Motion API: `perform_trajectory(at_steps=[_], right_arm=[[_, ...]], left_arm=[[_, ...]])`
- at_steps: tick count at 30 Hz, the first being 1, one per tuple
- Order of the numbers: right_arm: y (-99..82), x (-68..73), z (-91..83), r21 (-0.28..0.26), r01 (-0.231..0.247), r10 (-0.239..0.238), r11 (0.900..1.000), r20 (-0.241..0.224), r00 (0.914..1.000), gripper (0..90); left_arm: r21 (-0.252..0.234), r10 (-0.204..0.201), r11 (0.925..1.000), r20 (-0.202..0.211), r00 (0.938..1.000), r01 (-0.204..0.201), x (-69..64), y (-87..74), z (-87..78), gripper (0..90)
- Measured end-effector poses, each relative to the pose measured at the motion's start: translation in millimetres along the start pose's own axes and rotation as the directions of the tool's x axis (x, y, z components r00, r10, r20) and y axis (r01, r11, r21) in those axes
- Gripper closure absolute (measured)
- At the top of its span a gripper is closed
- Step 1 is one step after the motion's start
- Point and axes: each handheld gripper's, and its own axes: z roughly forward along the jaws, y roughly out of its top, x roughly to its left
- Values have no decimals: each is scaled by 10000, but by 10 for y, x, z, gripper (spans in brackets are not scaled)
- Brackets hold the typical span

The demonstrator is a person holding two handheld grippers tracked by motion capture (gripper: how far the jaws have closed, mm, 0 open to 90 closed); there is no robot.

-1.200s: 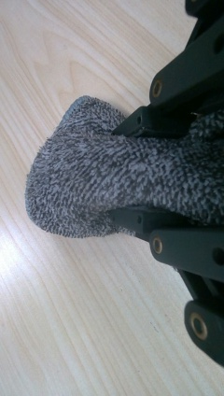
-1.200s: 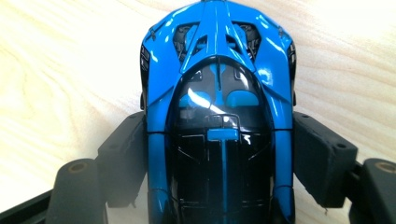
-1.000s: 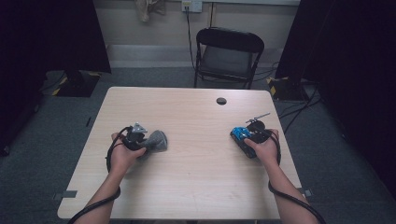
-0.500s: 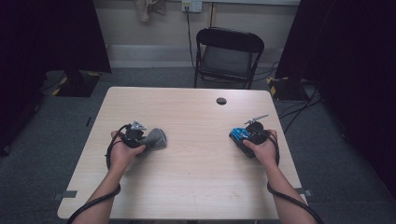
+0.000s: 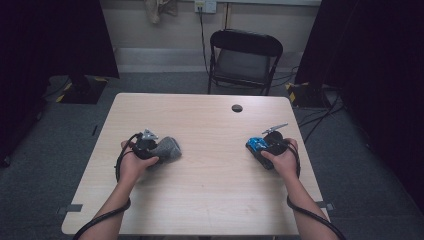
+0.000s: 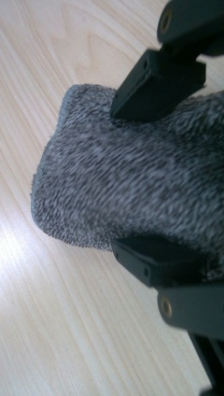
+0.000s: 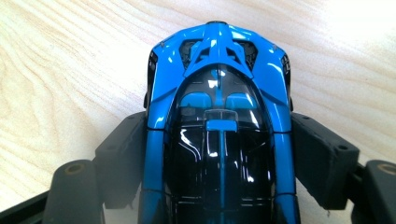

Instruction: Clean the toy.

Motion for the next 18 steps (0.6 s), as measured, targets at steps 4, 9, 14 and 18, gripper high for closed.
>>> perform_trajectory(at_steps=[4, 9, 14, 18], right_arm=[[17, 7, -25, -211, -62, 62, 9998, -5, 10000, 208], [53, -9, -73, -302, -133, 130, 9995, -99, 9999, 207], [73, 3, -143, -401, -43, 32, 9992, -251, 9997, 184], [83, 28, -213, -472, 112, -130, 9988, -384, 9992, 173]], left_arm=[[-182, -49, 9998, -22, 10000, 49, -1, 20, -25, 230], [-109, -14, 9999, -43, 10000, 14, -17, 31, -51, 213], [-168, -16, 9999, -53, 10000, 15, -36, 33, -78, 203], [-248, -37, 9997, -6, 10000, 37, -48, 48, -112, 200]])
